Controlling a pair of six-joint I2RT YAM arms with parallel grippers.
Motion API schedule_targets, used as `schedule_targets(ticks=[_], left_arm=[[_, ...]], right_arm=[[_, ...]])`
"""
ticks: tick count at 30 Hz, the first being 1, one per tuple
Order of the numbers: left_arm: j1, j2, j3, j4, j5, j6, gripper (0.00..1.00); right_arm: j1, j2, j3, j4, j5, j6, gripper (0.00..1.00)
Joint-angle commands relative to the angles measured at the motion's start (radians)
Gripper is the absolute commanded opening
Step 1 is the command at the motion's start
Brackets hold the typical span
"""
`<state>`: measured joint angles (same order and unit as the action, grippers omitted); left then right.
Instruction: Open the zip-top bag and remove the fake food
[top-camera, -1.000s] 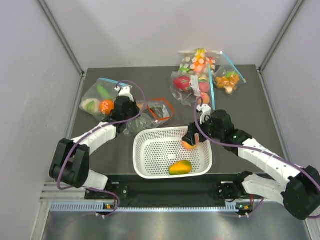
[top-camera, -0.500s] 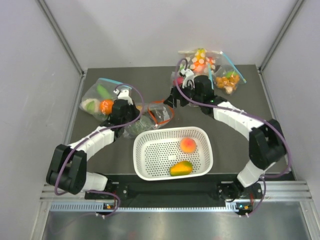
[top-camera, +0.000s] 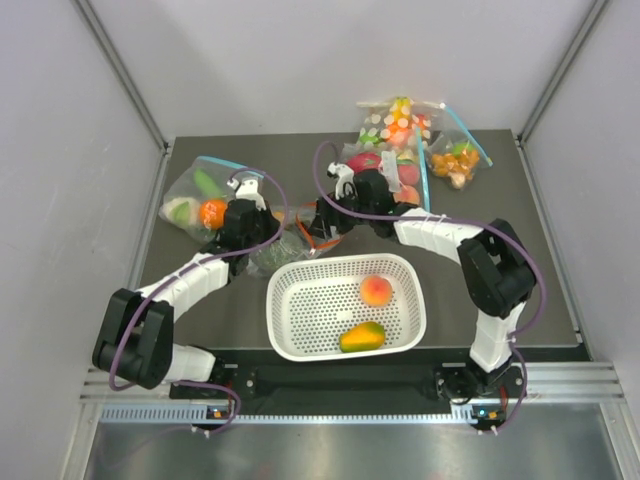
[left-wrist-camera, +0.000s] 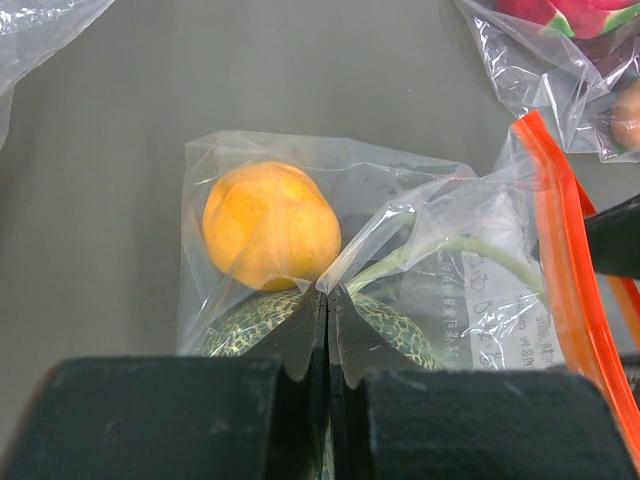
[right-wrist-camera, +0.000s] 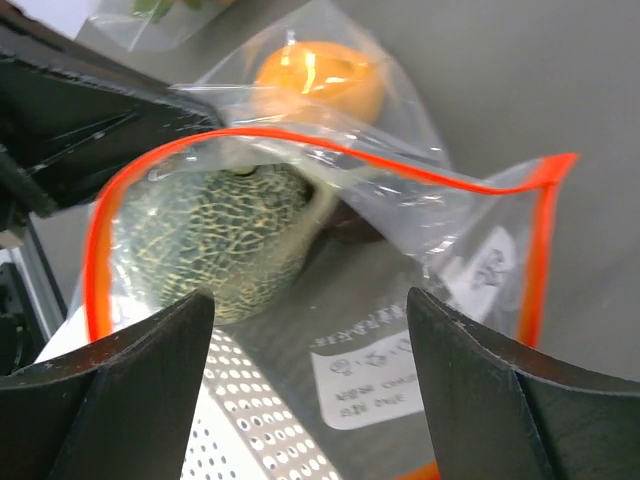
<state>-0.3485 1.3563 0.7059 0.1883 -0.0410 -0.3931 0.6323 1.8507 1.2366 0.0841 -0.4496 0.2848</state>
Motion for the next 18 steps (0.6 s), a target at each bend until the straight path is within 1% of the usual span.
schedule_targets(ticks=[1,4,9,14,15,18], left_arm=[[0.002,-0.014,-0.014,0.036,0.021,0.003,0.0],[0.002,-0.005,-0.011,0.046,0.029,-0.001,0.0],[0.002,-0.003,-0.005,0.046,0.032,0.003,0.0],[0.002,-0.006,-0.006,0.043,0.036,0.016,0.0],[0.002,-0.006,-0.006,0.046,0.076,0.019,0.0],[0.002,-0.008,-0.011,0.054,0.098,0.031,0.0]], right_arm=[[0.032,-0.01,0.009,0.06,-0.031,0.005,0.77],[0.052,0.025,0.021,0.069,-0.046,0.016,0.76],[0.063,0.061,0.009,0.13,-0.052,0.051,0.77],[0.061,0.084,0.018,0.166,-0.026,0.016,0.82],[0.063,0.09,0.02,0.193,-0.035,0.01,0.82],[0.063,0.107,0.021,0.262,-0.052,0.005,0.83]])
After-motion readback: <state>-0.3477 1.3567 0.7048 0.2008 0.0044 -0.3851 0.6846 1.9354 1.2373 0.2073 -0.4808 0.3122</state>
